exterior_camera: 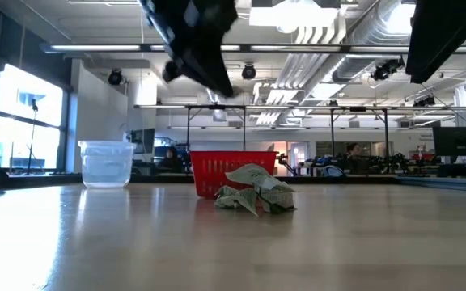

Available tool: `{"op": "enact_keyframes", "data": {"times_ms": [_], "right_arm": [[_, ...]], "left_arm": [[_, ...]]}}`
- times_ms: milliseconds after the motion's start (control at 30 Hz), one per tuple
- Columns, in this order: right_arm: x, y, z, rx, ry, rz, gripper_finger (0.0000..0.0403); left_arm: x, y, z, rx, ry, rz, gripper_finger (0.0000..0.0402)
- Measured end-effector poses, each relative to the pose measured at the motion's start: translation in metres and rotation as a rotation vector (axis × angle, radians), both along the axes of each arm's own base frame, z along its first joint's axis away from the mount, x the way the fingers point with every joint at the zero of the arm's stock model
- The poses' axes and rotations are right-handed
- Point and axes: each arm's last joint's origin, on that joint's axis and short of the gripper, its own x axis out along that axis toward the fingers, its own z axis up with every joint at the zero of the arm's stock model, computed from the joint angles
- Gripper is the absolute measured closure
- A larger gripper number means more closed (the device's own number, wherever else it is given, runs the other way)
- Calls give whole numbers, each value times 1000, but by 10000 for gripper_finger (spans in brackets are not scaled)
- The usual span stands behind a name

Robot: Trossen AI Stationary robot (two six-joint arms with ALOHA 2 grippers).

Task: Pick and place Stevia / Truvia into bins
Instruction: Put the stevia packet into the red basket

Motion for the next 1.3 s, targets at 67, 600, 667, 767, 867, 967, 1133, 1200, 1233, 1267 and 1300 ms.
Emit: {"op": "enact_keyframes", "data": {"times_ms": [67,600,667,767,867,967,1133,1200,1233,1267,1300], "right_arm": [[2,9,-2,32,-31,22,102],[73,-5,-59,8,-90,158,102],[87,-18,-59,47,-110,198,102],[107,-33,-64,117,-156,273,102],[118,-44,-69,162,-178,316,102],[120,-49,-72,182,-158,335,103],[122,-54,-73,194,-157,350,135],[124,-58,-73,210,-157,346,163],[125,-60,-74,214,-157,342,178],[125,-61,-75,216,-157,339,192],[126,-62,-76,216,-151,337,205]], "left_arm": [[8,14,-7,21,1,13,307],[-75,-87,4,-31,332,-148,125],[-88,-103,2,-16,352,-123,147],[-100,-121,-7,-61,337,-72,179],[-113,-129,-19,-86,362,-3,204],[-124,-135,-28,-96,377,34,222],[-135,-139,-39,-96,397,70,238],[-137,-139,-41,-97,400,84,240],[-137,-138,-43,-96,401,89,241],[-138,-138,-44,-93,405,90,240],[-138,-138,-44,-90,408,91,239]]}}
